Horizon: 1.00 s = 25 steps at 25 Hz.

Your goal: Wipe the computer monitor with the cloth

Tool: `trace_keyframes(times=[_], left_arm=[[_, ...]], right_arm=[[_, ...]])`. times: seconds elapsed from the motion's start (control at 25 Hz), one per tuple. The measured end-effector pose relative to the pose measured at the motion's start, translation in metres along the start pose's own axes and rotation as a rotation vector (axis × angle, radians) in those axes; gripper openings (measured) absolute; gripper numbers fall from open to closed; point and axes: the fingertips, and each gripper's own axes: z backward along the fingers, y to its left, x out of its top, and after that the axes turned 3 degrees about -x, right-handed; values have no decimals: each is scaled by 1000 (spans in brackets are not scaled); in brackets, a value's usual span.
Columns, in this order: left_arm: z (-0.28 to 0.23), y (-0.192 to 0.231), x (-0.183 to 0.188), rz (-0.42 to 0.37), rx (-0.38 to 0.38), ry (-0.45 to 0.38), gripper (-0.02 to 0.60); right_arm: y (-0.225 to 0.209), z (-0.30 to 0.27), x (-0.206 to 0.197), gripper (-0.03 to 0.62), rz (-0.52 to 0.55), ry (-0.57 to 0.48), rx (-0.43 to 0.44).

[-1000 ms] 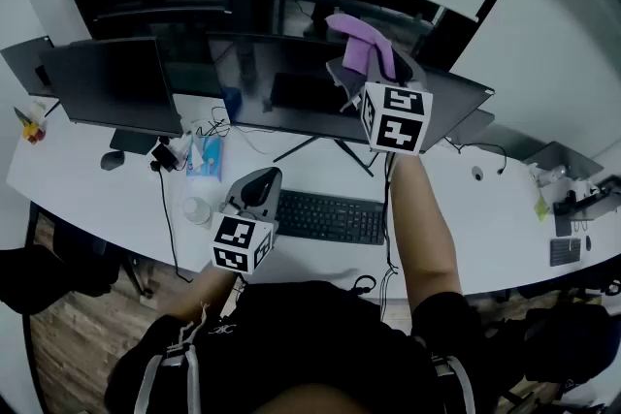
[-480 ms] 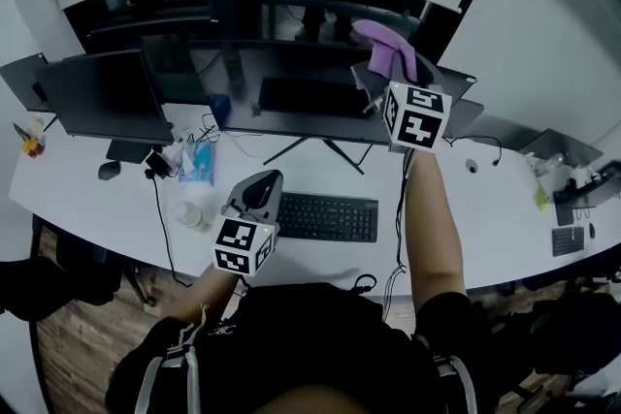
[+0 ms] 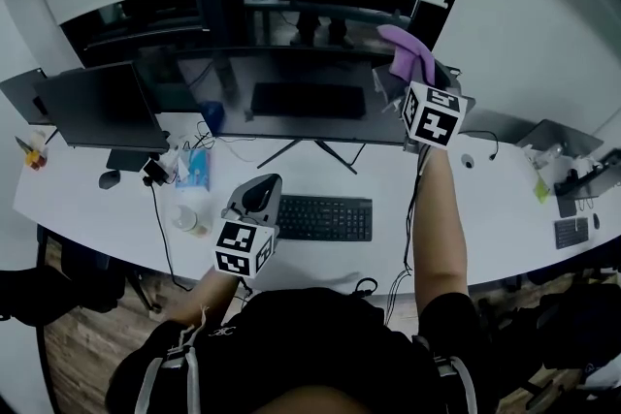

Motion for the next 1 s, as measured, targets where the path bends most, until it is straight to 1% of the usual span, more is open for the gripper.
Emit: trace_keyframes(times=[0.4, 0.6, 0.68, 0.76, 0.92, 1.0], left_arm=[[-8, -24, 2, -20, -39, 10, 14], [-10, -32, 1, -22, -54, 14, 14], [-12, -35, 1, -24, -61, 14, 14], [-16, -37, 2, -25, -67, 12, 14], [-22, -41, 5, -27, -81, 9, 14], [-25, -44, 4, -28, -91, 12, 14]], right_arm=[[-90, 14, -20, 91, -88, 39, -166], [-119, 28, -29, 91, -123, 41, -222], [-123, 37, -27, 91, -126, 1, -224], [-122, 49, -20, 89, -119, -66, -206], [-107, 83, -8, 87, -110, -203, -140], [-95, 103, -10, 87, -109, -247, -113]])
